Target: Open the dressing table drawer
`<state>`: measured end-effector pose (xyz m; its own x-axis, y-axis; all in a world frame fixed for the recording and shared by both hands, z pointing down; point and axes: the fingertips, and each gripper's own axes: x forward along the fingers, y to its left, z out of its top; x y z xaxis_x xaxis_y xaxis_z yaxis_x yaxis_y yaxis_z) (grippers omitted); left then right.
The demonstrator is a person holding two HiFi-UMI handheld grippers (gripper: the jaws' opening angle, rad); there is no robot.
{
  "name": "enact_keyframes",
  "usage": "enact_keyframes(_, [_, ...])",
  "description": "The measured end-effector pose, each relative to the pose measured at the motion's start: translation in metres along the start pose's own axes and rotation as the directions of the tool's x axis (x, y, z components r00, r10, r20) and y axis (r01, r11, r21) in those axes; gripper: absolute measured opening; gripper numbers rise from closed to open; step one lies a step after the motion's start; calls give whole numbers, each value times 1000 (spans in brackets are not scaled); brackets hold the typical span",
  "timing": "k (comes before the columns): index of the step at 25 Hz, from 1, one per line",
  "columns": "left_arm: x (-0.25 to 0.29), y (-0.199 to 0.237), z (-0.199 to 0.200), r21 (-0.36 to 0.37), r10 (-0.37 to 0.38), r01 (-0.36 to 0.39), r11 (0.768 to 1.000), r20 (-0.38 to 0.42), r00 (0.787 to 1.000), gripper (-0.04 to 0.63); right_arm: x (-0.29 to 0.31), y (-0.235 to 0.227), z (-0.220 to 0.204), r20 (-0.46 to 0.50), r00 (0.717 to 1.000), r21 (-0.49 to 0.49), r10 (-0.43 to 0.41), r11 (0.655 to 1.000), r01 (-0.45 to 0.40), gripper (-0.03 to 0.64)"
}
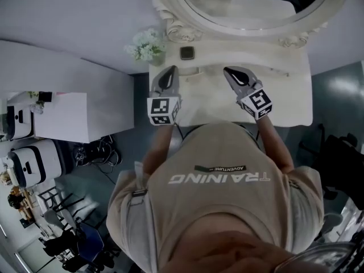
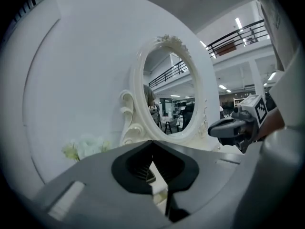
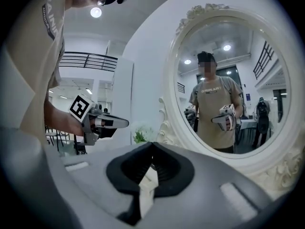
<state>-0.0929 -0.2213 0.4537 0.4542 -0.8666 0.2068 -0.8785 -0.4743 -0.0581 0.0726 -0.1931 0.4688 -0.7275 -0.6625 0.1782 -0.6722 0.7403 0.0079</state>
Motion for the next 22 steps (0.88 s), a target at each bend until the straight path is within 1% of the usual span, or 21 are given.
enact_keyframes(3, [4,1,48,38,-9,5,999,88,996,8,3,-6,26,6,1000,-39,2,999,-2,3])
enact_keyframes(5, [5,2,72,51,-9,3,999,128,992,8,3,-11,42,9,1000,-71,-1,997,2,3])
enact_keyframes(8, [5,3,101,69,-11,0,998,161,987,8,2,-22,64,35,999,-98,-29,995,33,3])
enact_keyframes(11, [6,6,123,84,-14,-2,996,188,982,8,1,-33,87,66,996,-106,-51,993,58,3])
enact_keyframes(14, [6,6,137,87,-18,-1,996,212,977,8,-1,-38,112,108,993,-109,-56,992,68,3])
enact_keyframes(17, [7,2,142,92,-31,10,996,221,975,8,-3,-42,133,144,987,-121,-71,989,89,3])
enact_keyframes(19, [7,-2,139,92,-37,17,996,214,976,8,-3,-42,137,149,986,-116,-77,989,95,3])
enact_keyframes(22, [7,-6,130,97,-42,23,995,190,981,8,-3,-41,132,131,988,-105,-76,990,90,3])
